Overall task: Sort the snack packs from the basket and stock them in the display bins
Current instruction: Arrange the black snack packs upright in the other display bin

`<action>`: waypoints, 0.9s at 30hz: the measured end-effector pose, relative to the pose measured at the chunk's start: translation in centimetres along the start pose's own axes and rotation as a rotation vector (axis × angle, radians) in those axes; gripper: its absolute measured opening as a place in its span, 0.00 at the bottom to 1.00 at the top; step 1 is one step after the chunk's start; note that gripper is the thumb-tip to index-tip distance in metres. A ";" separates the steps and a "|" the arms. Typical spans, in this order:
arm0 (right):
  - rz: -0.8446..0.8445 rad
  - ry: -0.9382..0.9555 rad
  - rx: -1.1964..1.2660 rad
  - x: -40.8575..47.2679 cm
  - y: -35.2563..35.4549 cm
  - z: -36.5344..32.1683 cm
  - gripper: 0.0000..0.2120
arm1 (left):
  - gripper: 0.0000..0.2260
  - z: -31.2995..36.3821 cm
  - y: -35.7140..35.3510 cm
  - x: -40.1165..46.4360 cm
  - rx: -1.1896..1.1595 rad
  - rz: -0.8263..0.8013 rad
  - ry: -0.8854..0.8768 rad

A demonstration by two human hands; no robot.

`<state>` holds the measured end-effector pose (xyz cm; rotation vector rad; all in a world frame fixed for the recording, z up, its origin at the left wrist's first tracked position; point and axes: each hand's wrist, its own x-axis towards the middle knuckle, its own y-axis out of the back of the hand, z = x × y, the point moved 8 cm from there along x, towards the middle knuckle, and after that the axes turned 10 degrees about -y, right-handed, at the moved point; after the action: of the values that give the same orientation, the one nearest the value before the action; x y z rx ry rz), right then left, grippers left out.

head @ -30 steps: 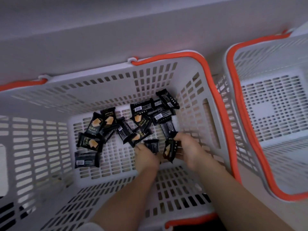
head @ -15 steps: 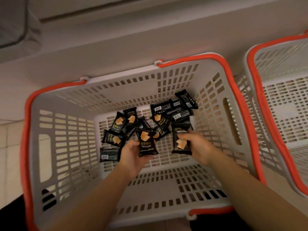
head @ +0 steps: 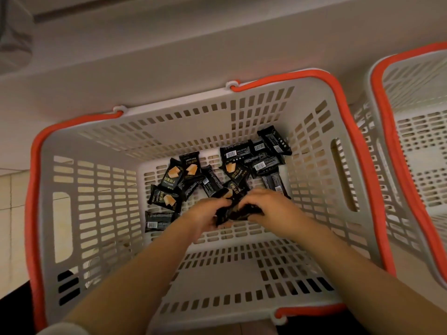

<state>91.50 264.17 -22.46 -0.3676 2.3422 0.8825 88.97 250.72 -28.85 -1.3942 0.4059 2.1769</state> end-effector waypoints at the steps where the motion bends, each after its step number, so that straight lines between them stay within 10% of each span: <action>1: 0.031 0.039 -0.080 -0.1 -0.2 -0.7 0.15 | 0.09 0.3 0.0 0.2 0.097 -0.014 0.000; 12: 0.130 0.007 -0.168 1.5 -0.6 -0.3 0.16 | 0.31 2.7 -1.6 0.9 0.096 -0.138 -0.052; 19: 0.125 -0.309 0.666 2.2 0.4 4.5 0.21 | 0.14 6.4 -0.8 2.4 0.088 0.023 -0.346; 27: 0.312 -0.633 0.977 1.4 0.3 9.1 0.06 | 0.29 10.1 -4.0 5.4 1.482 -0.092 -0.901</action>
<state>94.24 270.39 -28.65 0.6049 1.9390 -0.1106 81.86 260.51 -29.35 0.3459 1.1537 1.4284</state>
